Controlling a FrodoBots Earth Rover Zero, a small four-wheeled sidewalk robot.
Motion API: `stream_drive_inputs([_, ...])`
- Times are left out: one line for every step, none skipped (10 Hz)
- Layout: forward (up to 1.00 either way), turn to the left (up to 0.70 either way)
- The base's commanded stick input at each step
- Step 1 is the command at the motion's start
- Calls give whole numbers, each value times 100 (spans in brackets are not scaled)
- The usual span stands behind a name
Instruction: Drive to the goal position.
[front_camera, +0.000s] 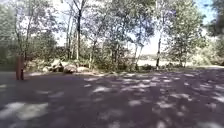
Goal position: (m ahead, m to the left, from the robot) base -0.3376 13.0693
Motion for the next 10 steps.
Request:
stream_drive_inputs([0, 45])
stream_drive_inputs([0, 45])
stream_drive_inputs([0, 45])
stream_drive_inputs([0, 45])
stream_drive_inputs([0, 45])
stream_drive_inputs([0, 45])
stream_drive_inputs([0, 45])
stream_drive_inputs([0, 45])
stream_drive_inputs([0, 45])
stream_drive_inputs([0, 45])
